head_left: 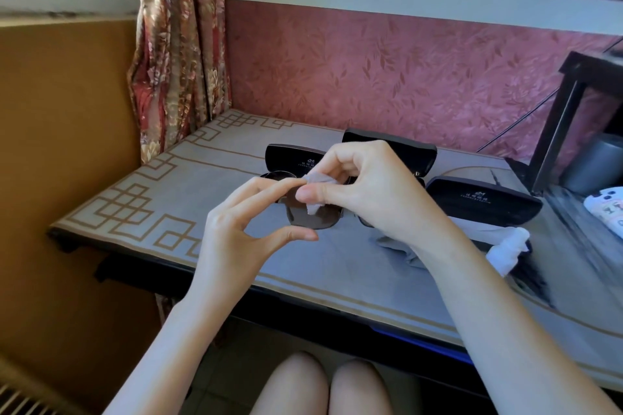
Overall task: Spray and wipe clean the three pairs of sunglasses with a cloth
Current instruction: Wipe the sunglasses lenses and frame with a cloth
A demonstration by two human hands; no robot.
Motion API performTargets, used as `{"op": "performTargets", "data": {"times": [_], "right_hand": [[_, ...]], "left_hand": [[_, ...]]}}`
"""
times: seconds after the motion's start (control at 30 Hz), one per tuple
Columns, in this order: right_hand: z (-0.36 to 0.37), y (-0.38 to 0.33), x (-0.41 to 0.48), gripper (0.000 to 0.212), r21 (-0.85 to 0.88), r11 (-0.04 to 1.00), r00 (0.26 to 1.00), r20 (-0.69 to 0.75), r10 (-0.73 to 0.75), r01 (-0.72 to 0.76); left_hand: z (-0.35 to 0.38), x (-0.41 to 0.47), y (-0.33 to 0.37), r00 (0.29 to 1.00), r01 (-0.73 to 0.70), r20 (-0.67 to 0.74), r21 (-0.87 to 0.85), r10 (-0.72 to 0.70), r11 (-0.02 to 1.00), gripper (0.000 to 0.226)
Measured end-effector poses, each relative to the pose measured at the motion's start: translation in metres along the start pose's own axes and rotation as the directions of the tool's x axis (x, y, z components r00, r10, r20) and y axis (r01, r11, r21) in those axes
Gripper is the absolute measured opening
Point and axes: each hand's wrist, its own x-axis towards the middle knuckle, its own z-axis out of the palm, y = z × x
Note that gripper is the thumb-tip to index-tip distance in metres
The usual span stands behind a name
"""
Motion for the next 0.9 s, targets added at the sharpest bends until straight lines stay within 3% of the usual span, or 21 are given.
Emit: {"op": "performTargets", "data": {"times": [0.43,0.67,0.9], "right_hand": [[0.005,0.003,0.000,0.024,0.010,0.999,0.987,-0.158,0.038,-0.037],[0.004,0.003,-0.007,0.014,0.038,0.998,0.998,-0.051,0.047,-0.045],[0.008,0.006,-0.001,0.022,-0.036,0.998,0.988,-0.149,0.038,-0.044]], "left_hand": [[0.000,0.001,0.002,1.000,0.009,0.019,0.022,-0.009,1.000,0.054],[0.000,0.000,0.004,1.000,0.008,0.028,0.003,-0.009,1.000,0.053],[0.001,0.000,0.002,1.000,0.015,0.022,0.004,-0.015,1.000,0.055]]}}
